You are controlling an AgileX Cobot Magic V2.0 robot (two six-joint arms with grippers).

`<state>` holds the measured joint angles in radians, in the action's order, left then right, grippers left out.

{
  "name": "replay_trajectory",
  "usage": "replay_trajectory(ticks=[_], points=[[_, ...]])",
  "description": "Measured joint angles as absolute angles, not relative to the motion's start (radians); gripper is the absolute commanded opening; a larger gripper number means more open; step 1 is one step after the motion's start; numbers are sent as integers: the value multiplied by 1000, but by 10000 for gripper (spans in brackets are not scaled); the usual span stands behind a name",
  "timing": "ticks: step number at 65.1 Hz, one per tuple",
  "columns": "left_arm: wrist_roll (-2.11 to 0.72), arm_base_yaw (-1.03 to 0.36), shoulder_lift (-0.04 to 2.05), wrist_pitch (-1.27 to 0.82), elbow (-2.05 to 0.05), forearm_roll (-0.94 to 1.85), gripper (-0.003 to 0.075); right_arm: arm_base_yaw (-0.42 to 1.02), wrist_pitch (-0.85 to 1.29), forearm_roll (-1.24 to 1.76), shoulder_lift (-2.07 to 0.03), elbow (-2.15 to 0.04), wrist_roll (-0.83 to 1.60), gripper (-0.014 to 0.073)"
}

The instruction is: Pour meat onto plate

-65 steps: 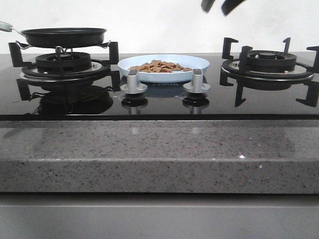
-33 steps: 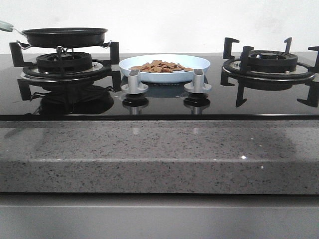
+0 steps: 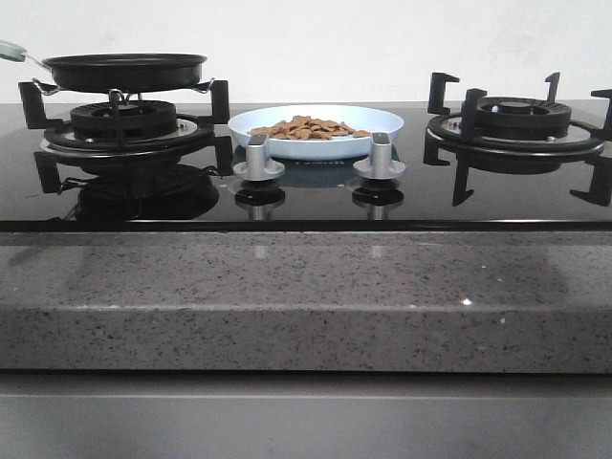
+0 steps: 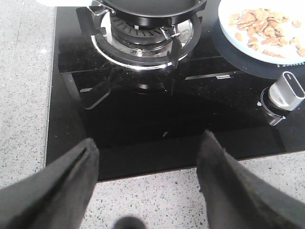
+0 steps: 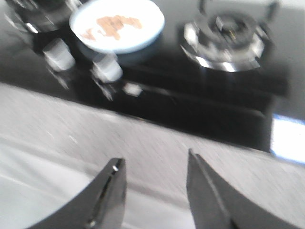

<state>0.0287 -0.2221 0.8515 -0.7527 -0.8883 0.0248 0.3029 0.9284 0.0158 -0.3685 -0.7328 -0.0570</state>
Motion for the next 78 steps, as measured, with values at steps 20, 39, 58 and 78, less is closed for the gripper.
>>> replay_trajectory(ticks=[20,39,58,78], points=[[29,-222,852,-753,-888,25,440,303,947,-6,-368,-730,-62,320],[29,-222,852,-753,-888,32,440,303,947,-6,-368,-730,-62,318],[29,-222,852,-753,-888,36,181,303,949,-6,-368,-730,-62,4],[29,-222,852,-746,-888,38,-20,303,951,-6,-368,-730,-62,-69]])
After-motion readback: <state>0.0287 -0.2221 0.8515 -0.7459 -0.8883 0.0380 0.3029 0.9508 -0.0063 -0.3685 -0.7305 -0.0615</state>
